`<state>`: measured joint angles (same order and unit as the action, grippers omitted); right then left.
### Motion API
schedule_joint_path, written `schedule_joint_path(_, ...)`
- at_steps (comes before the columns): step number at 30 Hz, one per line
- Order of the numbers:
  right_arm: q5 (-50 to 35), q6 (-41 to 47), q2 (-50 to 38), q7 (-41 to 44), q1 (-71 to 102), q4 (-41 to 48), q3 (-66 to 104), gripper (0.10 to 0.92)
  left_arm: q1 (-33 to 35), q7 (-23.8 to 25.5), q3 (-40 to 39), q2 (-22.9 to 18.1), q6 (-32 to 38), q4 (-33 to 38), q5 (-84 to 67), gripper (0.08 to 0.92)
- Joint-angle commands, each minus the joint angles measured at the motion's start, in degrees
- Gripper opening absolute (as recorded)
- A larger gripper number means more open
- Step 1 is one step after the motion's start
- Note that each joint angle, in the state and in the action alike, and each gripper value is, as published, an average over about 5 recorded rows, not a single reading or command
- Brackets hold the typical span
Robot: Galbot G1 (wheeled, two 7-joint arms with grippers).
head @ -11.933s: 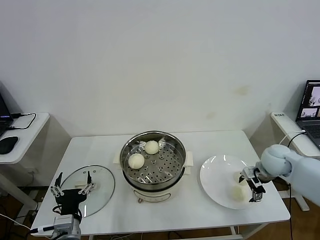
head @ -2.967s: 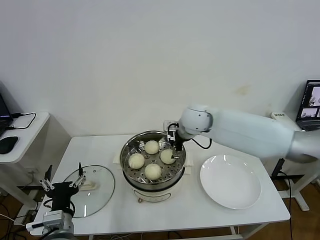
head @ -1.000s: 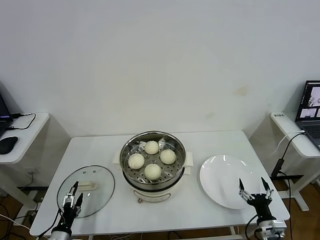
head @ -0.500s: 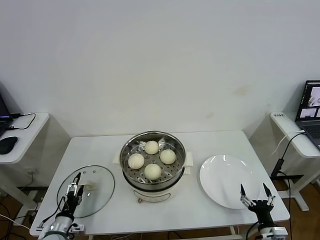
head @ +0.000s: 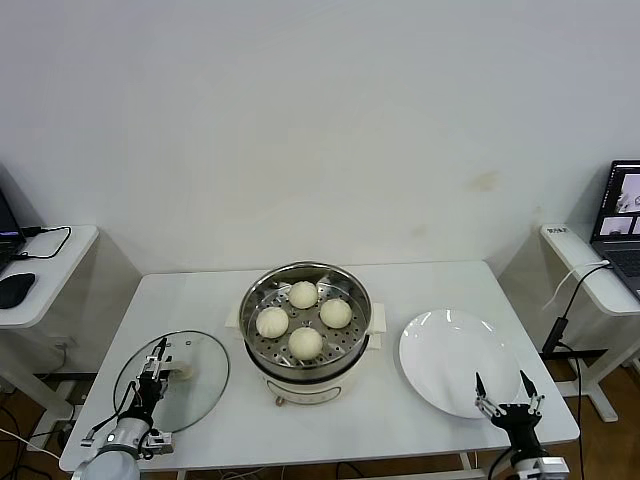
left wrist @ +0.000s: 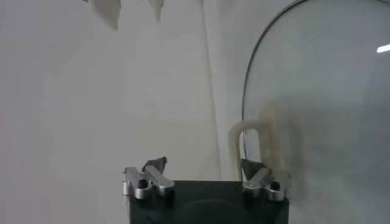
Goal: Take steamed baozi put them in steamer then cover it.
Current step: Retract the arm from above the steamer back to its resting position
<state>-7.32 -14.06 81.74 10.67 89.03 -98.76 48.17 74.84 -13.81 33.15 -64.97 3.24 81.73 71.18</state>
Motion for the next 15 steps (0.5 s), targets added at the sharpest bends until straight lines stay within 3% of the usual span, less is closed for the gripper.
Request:
schedule_joint_path(1, 0.3, -0.1, 0.1, 0.0, 0.0, 0.1, -0.2, 0.823, -2.0, 0.5, -0.5, 0.3, 0.6, -2.3, -1.2, 0.636)
schedule_joint_path(9, 0.7, -0.4, 0.1, 0.1, 0.2, -0.3, -0.6, 0.823, -1.6, -1.0, 0.0, 0.5, 1.4, -1.6, -3.1, 0.403)
schedule_joint_path(15, 1.3, -0.9, 0.1, 0.1, 0.8, -1.4, -1.1, 0.823, 2.1, -1.7, 1.9, 0.7, 0.2, 4.5, -4.4, 0.229)
